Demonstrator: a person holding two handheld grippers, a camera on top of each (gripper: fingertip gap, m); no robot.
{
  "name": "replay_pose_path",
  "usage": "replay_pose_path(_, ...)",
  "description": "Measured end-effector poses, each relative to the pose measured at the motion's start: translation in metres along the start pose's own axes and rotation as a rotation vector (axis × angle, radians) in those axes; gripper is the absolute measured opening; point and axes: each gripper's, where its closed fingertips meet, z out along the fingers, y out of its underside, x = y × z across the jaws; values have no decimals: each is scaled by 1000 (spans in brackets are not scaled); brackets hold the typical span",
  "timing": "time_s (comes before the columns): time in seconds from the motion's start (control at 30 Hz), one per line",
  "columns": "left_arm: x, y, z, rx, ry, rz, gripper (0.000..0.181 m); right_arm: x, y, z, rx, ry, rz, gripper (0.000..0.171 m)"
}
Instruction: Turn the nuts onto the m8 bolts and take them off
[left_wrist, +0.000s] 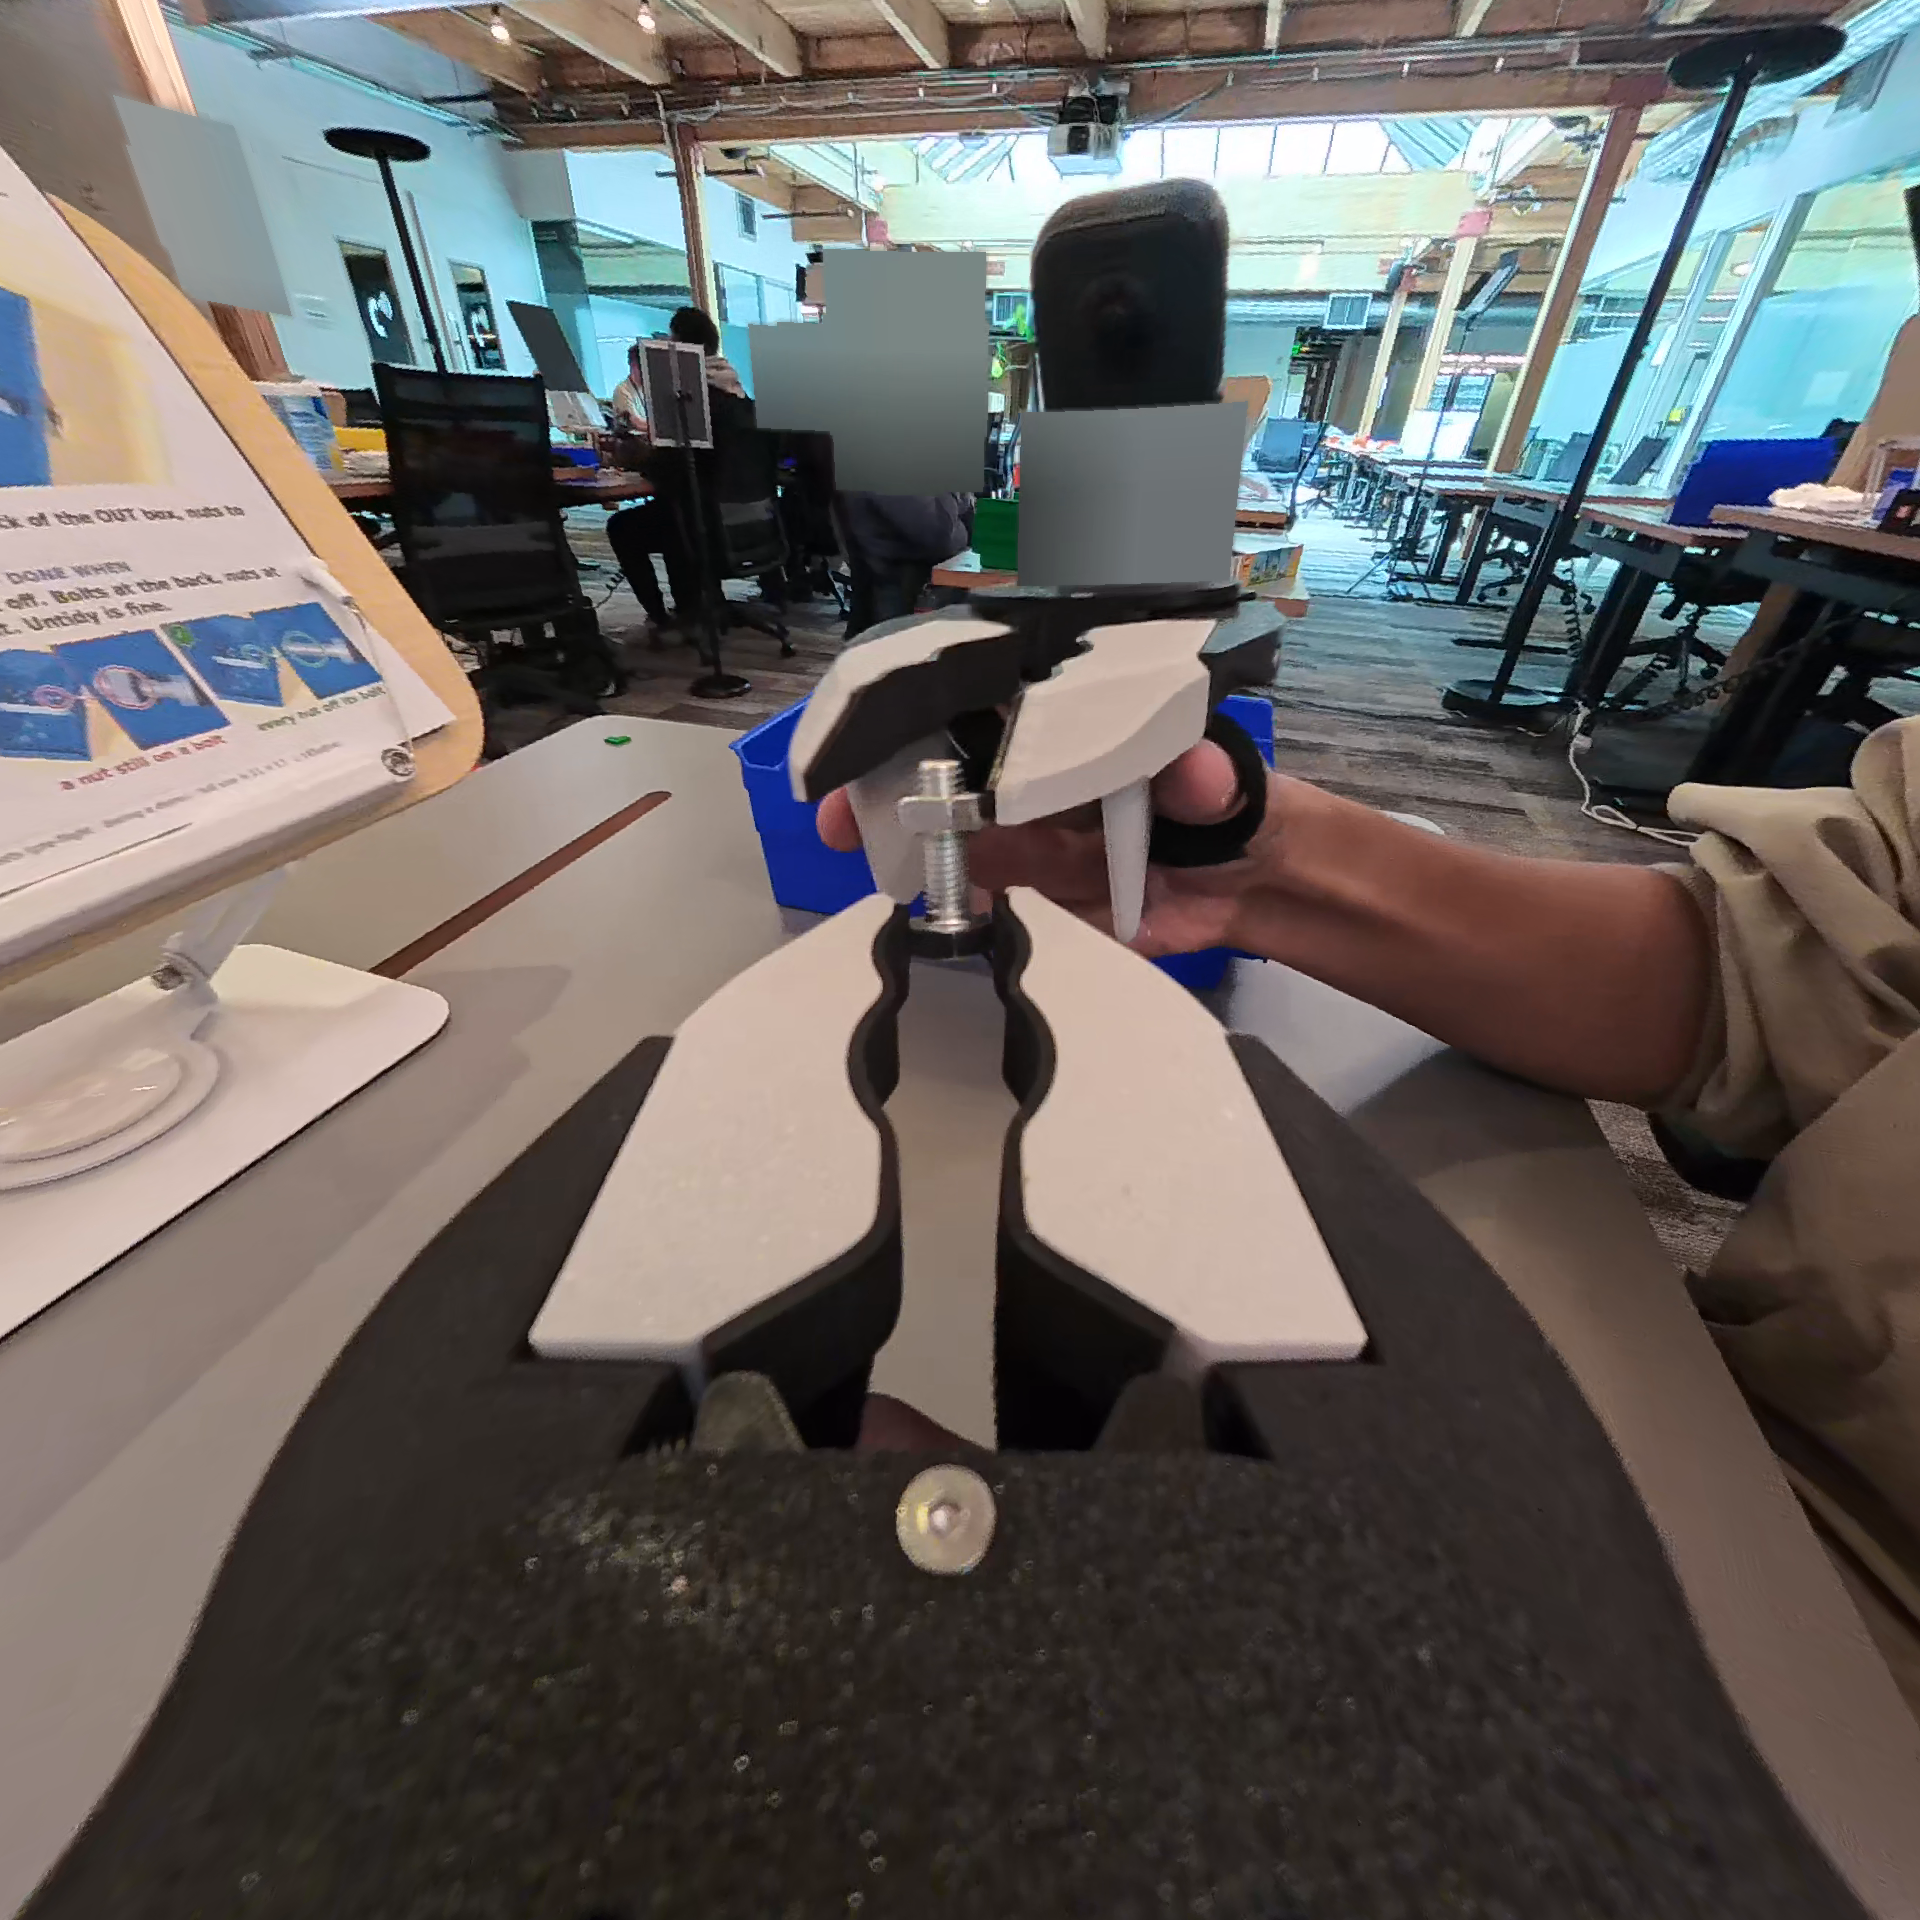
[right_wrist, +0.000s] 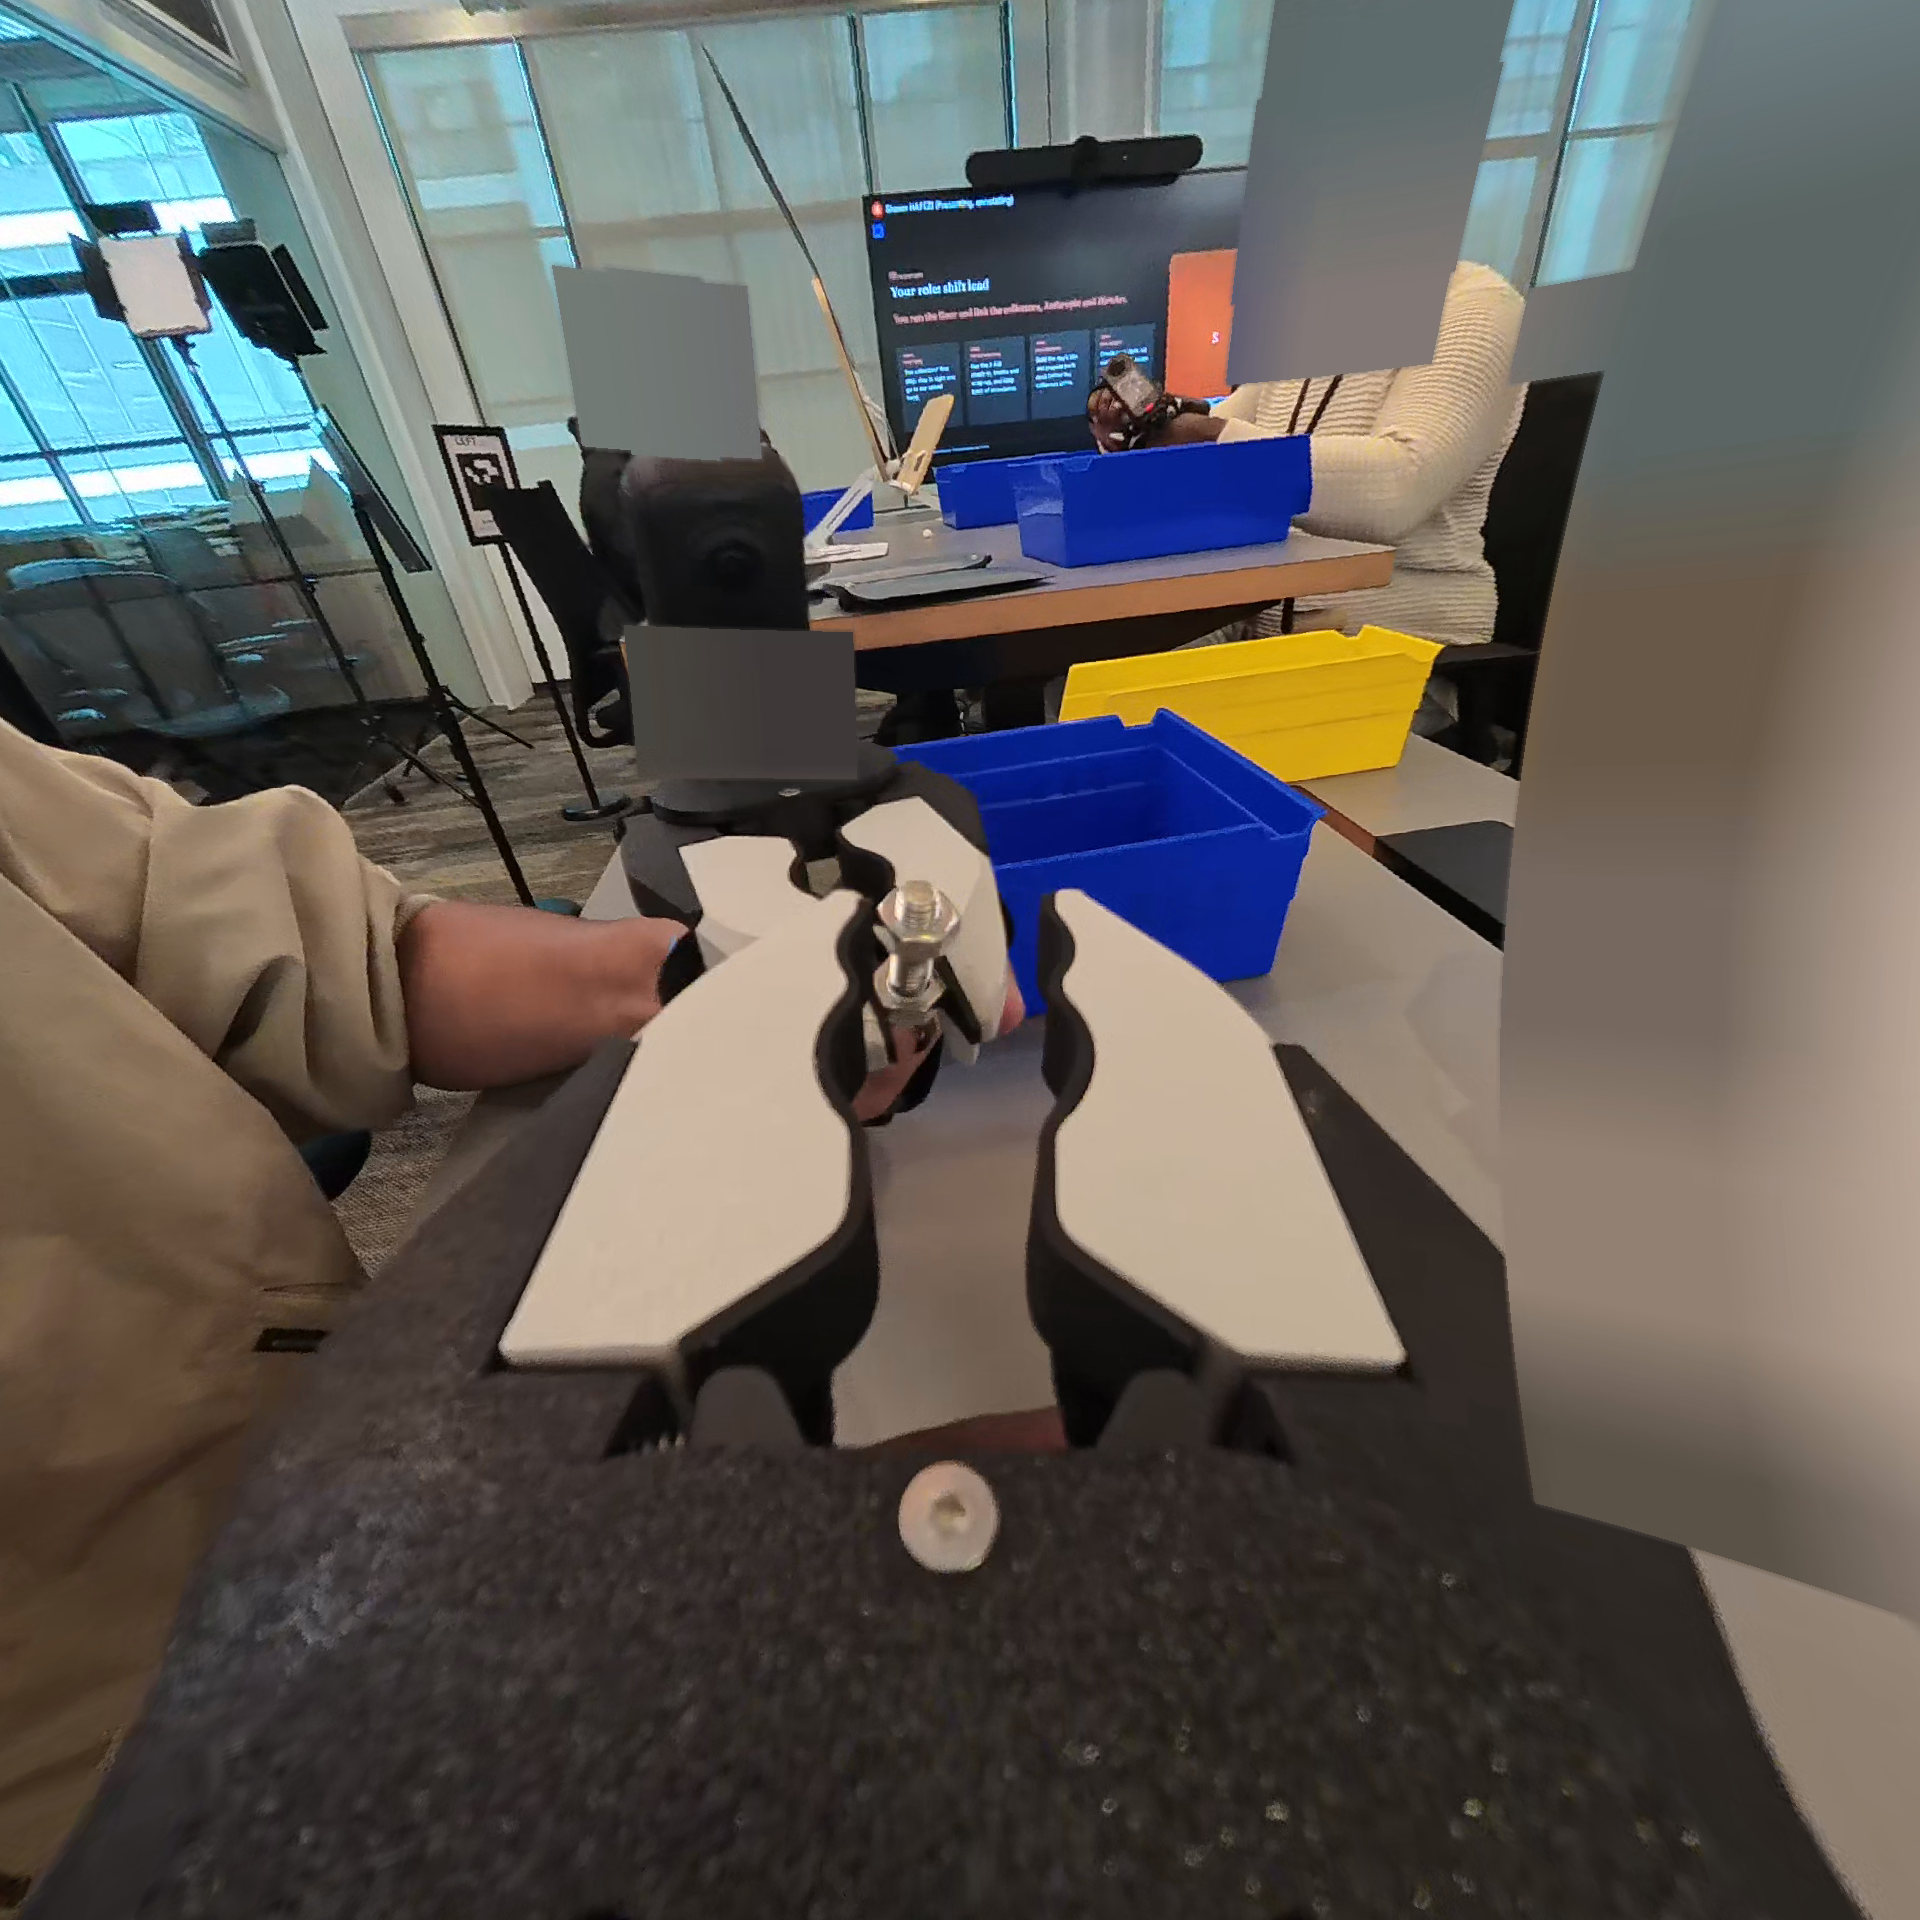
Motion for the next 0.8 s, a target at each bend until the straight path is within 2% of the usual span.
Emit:
replay_pose_path(0.13, 0, -6, -4, 33, 18, -27, 15, 12, 3, -6, -16, 44, -15, 23)
replay_pose_path(0.27, -3, -12, -8, 41, 4, -14, 15, 11, -4, -13, 28, 8, 22, 26)
replay_pose_path(0.47, -3, -1, -3, 6, 22, -40, 15, -9, -2, 1, 1, -44, 6, 31)
replay_pose_path(0.63, 5, 1, 0, -6, 53, -37, 15, -6, 1, 1, -4, -32, 11, 27)
replay_pose_path(0.73, 3, 1, -1, -7, 38, -31, 15, 0, 2, -3, -9, -26, 13, 31)
replay_pose_path(0.8, 3, -5, -4, 23, 53, -46, 15, 11, 3, -8, -11, 16, 2, 22)
